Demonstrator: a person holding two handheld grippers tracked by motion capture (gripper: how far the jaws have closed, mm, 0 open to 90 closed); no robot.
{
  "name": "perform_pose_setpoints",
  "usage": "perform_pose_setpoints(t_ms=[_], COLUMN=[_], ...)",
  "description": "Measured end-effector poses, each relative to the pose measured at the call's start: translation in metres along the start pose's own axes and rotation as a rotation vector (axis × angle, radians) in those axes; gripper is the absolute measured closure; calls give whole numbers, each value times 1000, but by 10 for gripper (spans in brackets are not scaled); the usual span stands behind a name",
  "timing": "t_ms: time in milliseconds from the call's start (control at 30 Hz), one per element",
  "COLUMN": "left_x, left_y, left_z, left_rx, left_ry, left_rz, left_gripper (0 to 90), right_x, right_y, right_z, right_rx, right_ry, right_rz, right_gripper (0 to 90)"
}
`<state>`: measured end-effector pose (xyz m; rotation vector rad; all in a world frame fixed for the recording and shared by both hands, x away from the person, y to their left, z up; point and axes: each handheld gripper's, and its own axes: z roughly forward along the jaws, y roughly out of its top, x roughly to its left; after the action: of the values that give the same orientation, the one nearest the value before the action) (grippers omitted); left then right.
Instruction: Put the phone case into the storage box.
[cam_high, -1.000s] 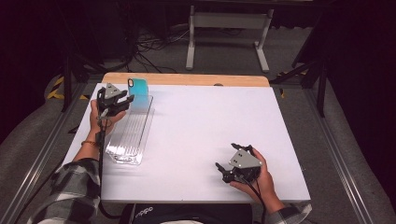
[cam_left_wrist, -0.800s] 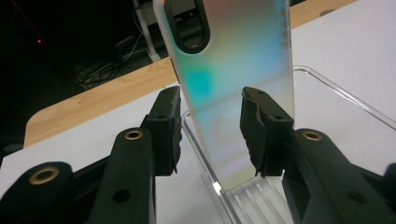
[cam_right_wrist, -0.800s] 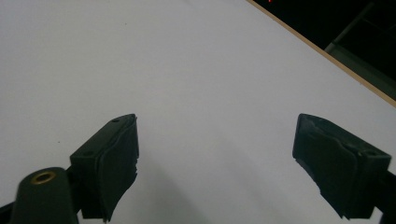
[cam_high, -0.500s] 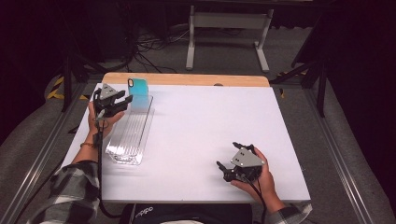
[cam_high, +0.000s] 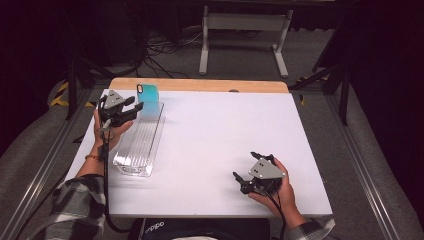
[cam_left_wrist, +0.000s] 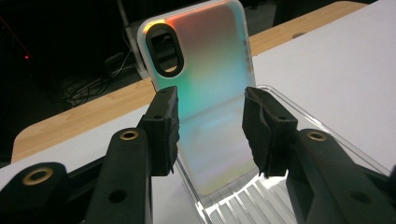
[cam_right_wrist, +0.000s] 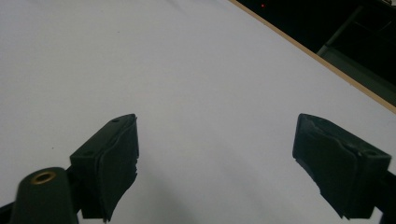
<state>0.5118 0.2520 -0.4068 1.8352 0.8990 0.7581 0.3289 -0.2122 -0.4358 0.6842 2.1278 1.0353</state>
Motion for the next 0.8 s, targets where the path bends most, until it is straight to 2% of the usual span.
perform_pose_setpoints(t_ms=[133,567,600,800], left_x=[-3,-7,-8,-10], left_y=[1,1,1,0], left_z=[-6,-22,-24,-27], left_rx=[-10,-52,-52,-54], left_ry=[-6,-20,1,3], left_rz=[10,-5,1,5], left_gripper=[560,538,537,512], right_x=[0,0,0,-1], right_y=[1,2,2,3], right_z=[-1,-1,-1,0], right_rx=[-5,-10,-11,-20], right_ry=[1,0,0,1], right_rz=[6,8,6,4], right_gripper=[153,152,152,152])
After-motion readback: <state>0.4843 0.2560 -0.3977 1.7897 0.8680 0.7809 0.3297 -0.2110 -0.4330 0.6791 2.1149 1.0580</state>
